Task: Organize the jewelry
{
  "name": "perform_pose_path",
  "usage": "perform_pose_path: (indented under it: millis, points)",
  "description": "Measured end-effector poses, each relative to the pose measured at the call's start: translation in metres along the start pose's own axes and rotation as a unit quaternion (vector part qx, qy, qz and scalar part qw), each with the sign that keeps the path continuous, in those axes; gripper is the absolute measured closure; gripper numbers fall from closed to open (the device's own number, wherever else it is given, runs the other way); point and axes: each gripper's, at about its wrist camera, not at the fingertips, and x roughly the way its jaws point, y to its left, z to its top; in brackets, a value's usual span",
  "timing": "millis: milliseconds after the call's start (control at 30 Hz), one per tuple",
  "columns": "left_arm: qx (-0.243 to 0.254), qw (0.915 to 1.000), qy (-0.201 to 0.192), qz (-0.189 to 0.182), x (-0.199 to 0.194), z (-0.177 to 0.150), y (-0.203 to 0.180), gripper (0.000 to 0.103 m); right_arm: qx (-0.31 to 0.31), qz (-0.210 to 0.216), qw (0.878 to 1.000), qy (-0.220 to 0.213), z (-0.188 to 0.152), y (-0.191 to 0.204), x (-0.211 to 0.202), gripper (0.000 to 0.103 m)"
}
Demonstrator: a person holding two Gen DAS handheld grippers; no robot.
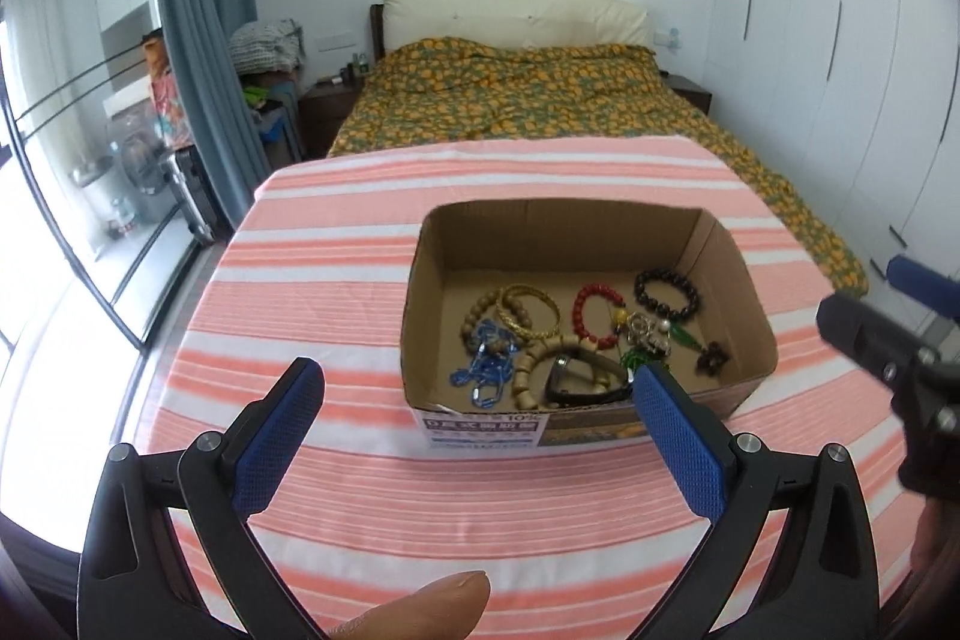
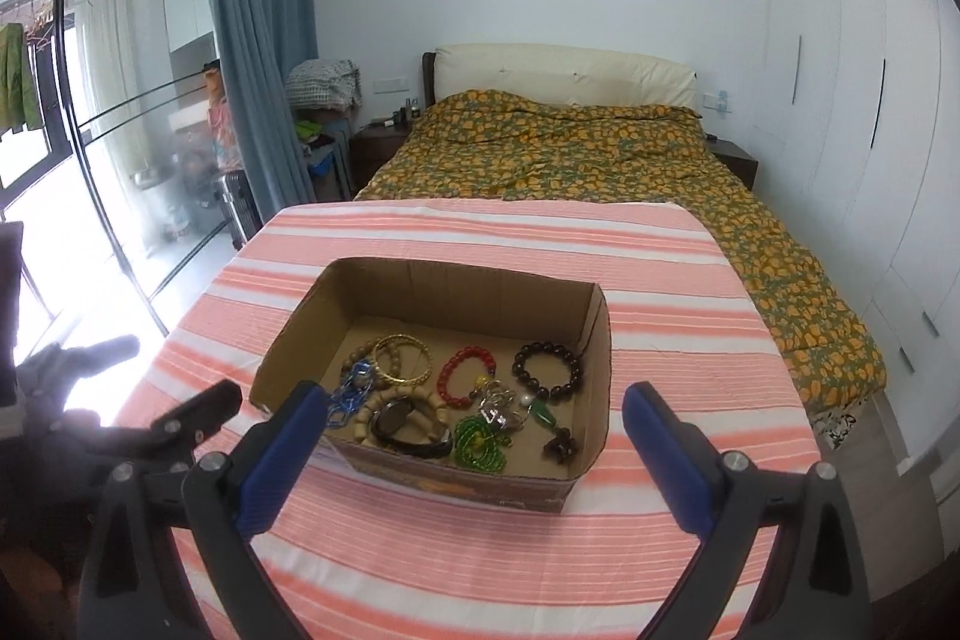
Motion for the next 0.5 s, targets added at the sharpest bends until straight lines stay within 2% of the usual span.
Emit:
perform_pose_path:
  millis: [67,267,500]
  points:
    - [-0.004,1.0000,-0.001,-0.005,-0.004,0.001,0.003,0.000,-0.001,0.000,1.000,0.006,0.000,0.001,-0.002,0.002]
    - [0.009,0.9997,-0.010,0.018,-0.013,0.003,0.000,0.000,-0.010,-0.004,1.000,0.013,-0.002,0.006,-0.006,0.002]
    - [0.002,0.9999,-0.010,0.008,-0.018,0.002,0.002,0.000,-0.019,-0.007,1.000,0.013,-0.003,0.008,-0.015,0.002]
